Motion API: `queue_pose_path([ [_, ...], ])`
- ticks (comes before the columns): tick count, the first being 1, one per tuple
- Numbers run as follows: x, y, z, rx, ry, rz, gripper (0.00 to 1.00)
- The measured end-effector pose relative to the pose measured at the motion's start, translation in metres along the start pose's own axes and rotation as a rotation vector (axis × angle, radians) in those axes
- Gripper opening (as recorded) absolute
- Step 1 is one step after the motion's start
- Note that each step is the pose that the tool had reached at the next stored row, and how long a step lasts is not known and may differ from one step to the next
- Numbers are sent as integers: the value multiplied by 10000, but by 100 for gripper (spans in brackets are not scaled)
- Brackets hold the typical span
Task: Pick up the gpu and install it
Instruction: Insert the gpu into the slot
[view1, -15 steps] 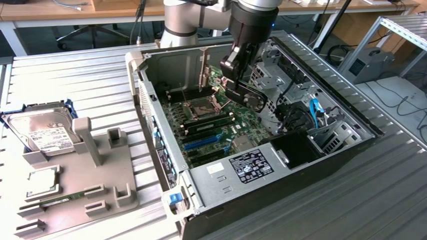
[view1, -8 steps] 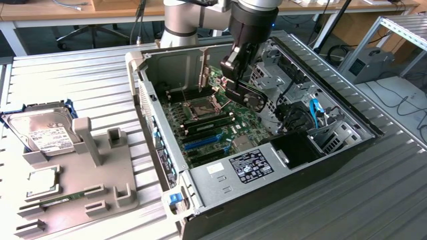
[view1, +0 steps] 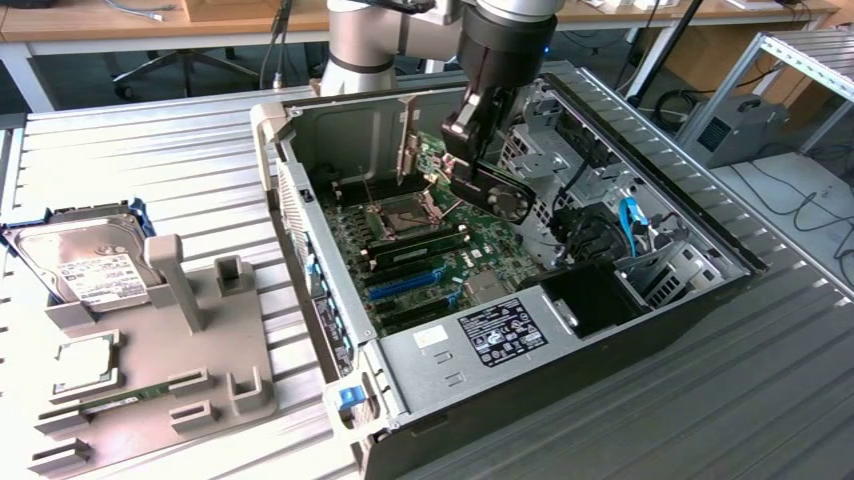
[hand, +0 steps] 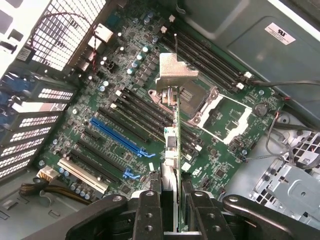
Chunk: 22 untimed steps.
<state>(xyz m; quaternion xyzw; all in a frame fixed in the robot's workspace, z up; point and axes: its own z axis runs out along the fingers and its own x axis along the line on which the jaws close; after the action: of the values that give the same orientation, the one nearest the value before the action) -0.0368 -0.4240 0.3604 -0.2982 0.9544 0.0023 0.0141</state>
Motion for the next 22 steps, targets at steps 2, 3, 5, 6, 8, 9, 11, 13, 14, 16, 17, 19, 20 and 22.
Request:
queue_pose_path([
  [2,0,0,1,-5,0,-180,26],
  [3,0,0,1,-6,0,-211,26],
  [5,0,0,2,-7,0,-245,26],
  [6,0,0,2,-7,0,-264,26],
  [8,0,0,2,-8,-1,-299,26],
  [9,0,0,2,-9,-1,-317,26],
  [11,0,0,3,-10,-1,-362,26],
  [13,0,0,3,-11,-1,-398,26],
  [14,0,0,3,-12,-1,-415,26],
  [16,0,0,3,-13,-1,-457,26],
  [17,0,0,3,-13,-1,-473,26],
  [19,0,0,3,-14,-1,-512,26],
  [20,0,0,4,-15,-2,-528,26],
  [22,0,0,4,-16,-2,-563,26],
])
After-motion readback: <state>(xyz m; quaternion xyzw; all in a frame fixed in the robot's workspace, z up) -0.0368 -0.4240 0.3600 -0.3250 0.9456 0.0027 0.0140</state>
